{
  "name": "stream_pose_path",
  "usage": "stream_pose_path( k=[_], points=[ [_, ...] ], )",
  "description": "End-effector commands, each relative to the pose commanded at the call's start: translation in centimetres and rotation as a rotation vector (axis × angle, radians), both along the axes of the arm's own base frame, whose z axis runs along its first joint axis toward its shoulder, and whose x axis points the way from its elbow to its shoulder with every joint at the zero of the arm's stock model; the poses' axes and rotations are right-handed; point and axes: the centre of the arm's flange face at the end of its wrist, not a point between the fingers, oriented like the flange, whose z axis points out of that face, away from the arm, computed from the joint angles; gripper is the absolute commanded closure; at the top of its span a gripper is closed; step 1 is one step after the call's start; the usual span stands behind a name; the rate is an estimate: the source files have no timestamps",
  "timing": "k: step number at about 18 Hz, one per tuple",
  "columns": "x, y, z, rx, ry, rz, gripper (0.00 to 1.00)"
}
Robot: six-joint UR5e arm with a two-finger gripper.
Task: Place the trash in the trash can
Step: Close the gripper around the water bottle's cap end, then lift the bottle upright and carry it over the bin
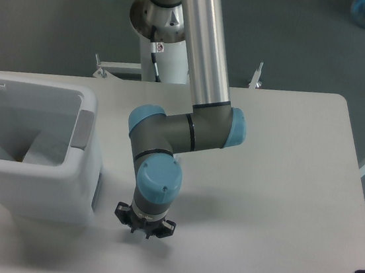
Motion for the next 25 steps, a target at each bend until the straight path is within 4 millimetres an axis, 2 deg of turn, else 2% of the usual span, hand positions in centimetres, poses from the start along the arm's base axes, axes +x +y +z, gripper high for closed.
stream_pose_path(
  k=[4,7,11,13,15,17,19,21,22,25],
  points=[
    [-1.2,0.3,4.7,0.074,0.058,0.003,0.74],
    [-3.9,-1.1,10.3,0.152,0.125,0.046,0.75],
    [-7.2,-4.2,21.6,0.303,0.261,0.117,0.75],
    [-8.0,-5.9,27.1,0.413,0.311,0.165,0.75],
    [-9.5,-7.1,31.5,0.543,0.343,0.242,0.75],
    [-10.0,-7.3,34.9,0.647,0.345,0.302,0.75],
    [-9.3,-7.4,37.6,0.699,0.354,0.324,0.75],
    [-7.3,-8.2,41.1,0.761,0.362,0.338,0.75],
    [-6.7,-8.2,42.0,0.789,0.350,0.351,0.75],
    [-3.2,-8.3,43.2,0.821,0.296,0.354,0.75]
  ],
)
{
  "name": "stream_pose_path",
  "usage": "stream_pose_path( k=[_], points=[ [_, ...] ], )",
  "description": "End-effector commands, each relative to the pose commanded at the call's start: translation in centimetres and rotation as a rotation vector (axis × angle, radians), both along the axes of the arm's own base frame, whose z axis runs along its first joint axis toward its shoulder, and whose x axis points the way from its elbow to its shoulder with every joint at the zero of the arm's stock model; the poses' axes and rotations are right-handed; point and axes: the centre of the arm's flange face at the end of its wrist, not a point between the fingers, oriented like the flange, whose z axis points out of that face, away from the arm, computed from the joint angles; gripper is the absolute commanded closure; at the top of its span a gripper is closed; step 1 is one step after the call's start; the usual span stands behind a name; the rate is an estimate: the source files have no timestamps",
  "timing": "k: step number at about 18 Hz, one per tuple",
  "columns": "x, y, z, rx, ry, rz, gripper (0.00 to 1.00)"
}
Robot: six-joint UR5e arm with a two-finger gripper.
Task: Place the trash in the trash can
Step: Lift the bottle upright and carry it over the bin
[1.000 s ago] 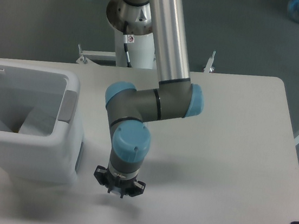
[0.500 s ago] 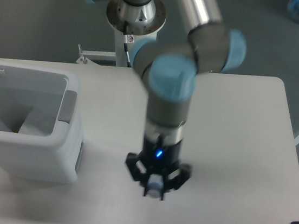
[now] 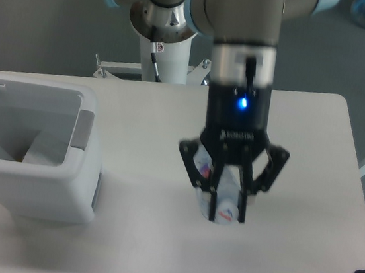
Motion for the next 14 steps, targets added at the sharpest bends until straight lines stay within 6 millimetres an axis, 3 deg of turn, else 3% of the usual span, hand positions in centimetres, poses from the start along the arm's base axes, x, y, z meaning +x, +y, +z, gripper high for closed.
stream_pose_path(
  k=[3,8,11,14],
  points=[
    [5.0,1.6,1.3,0.019,0.001,-0.068,0.75],
    [10.9,2.9,2.2,0.035,-0.018,-0.136,0.75],
    [14.6,3.8,1.9,0.032,-0.034,-0.188,0.75],
    [16.9,4.7,0.6,0.018,-0.073,-0.210,0.75]
  ],
)
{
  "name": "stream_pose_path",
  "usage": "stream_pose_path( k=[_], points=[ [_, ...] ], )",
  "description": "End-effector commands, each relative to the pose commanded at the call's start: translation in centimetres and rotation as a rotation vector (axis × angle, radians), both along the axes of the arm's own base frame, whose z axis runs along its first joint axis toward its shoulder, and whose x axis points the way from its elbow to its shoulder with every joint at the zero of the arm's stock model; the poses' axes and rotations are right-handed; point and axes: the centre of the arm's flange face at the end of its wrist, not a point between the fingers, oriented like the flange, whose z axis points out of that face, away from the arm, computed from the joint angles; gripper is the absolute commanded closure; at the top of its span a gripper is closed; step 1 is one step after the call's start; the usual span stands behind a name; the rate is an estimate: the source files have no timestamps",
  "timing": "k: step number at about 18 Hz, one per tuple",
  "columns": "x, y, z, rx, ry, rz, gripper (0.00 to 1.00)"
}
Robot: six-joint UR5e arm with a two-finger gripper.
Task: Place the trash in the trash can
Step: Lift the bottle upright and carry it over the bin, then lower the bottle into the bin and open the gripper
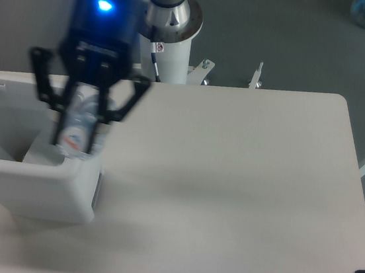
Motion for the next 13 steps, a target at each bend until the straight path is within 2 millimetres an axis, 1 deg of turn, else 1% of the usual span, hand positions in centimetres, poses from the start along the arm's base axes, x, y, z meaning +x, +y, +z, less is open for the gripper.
stream_pose_path(
  k=[2,3,6,8,13],
  points=[
    [0.8,0.4,-0.3,-0.002,-0.012,-0.011,0.75],
    [1.7,0.8,-0.8,-0.012,-0.018,-0.024,0.75],
    [2.8,1.6,-1.8,-0.026,-0.027,-0.045,0.75],
    [3.7,2.5,-2.8,-0.041,-0.034,-0.066,0.75],
    [4.5,3.8,-4.2,-0.060,-0.045,-0.088,0.74]
  ],
)
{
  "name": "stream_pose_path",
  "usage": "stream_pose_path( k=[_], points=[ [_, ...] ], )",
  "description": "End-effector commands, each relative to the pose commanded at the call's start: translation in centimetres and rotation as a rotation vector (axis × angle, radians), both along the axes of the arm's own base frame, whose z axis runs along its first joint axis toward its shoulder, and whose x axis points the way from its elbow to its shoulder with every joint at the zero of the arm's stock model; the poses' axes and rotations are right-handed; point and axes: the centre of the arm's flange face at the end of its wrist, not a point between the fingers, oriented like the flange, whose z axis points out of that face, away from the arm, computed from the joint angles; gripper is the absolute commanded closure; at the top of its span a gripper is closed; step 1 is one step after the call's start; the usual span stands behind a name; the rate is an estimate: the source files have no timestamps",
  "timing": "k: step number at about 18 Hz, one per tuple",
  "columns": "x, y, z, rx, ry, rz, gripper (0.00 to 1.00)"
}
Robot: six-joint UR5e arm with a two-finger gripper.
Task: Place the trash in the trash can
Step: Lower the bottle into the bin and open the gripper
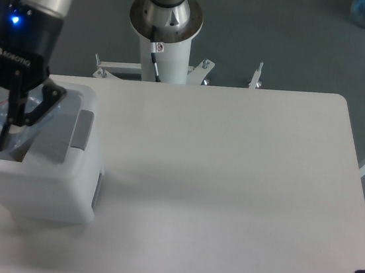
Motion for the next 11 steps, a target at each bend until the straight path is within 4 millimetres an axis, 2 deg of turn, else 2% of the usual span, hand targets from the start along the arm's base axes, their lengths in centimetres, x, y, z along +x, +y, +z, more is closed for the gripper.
stream_pose_path(
  k=[1,3,5,7,8,11],
  points=[
    [0.1,0.1,-0.2,-0.003,-0.001,-0.002,0.73],
    [0.3,0.5,-0.8,-0.012,-0.002,-0.011,0.56],
    [0.3,0.5,-1.0,-0.015,-0.003,-0.011,0.53],
    [0.4,0.3,-1.4,-0.025,-0.003,-0.014,0.33],
    [0.3,0.2,-1.7,-0.030,-0.002,-0.016,0.26],
    [-0.3,0.1,-2.0,-0.035,-0.002,-0.006,0.16]
  ],
)
